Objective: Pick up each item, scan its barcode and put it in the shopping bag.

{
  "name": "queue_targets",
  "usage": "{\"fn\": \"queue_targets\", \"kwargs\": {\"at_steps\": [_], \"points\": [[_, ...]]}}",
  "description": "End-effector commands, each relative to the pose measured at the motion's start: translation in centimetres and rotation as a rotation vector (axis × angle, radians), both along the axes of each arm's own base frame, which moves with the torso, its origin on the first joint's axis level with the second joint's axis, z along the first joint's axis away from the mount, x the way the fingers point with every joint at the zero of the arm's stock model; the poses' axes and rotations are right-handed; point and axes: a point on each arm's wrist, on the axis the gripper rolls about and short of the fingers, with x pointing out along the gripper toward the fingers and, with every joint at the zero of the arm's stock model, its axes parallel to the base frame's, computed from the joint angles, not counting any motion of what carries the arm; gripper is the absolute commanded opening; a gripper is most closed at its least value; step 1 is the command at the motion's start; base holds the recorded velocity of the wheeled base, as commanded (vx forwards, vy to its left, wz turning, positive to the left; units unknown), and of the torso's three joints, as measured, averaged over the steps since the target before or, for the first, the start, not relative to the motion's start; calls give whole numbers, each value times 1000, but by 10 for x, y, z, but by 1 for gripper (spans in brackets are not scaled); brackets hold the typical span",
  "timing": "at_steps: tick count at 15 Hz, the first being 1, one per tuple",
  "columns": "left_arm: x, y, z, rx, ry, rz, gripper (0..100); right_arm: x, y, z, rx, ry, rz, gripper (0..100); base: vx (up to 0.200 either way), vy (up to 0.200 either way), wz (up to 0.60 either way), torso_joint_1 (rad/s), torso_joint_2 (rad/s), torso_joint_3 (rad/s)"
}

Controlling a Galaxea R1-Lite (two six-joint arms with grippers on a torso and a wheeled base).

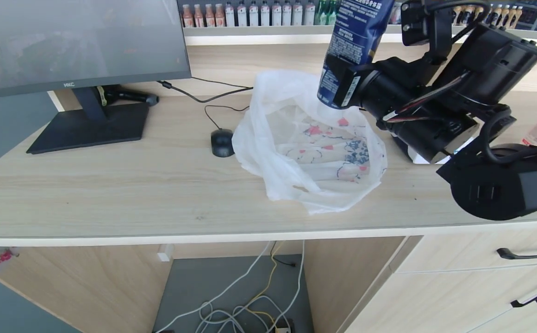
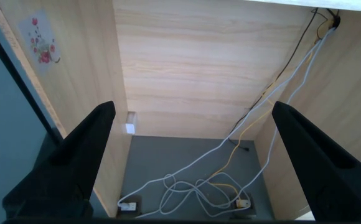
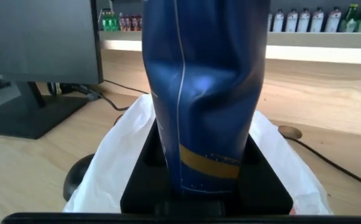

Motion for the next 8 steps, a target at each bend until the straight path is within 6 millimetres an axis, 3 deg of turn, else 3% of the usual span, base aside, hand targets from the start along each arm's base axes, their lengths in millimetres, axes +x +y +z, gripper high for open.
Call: {"fn": "queue_targets", "kwargs": {"at_steps": [1,8], "points": [[0,0,0,0,2,0,100,18,24,-23,-24,41,25,0,0,0,0,0,0,0],[0,0,0,0,2,0,100,34,44,-45,-39,73,44,0,0,0,0,0,0,0]]}}
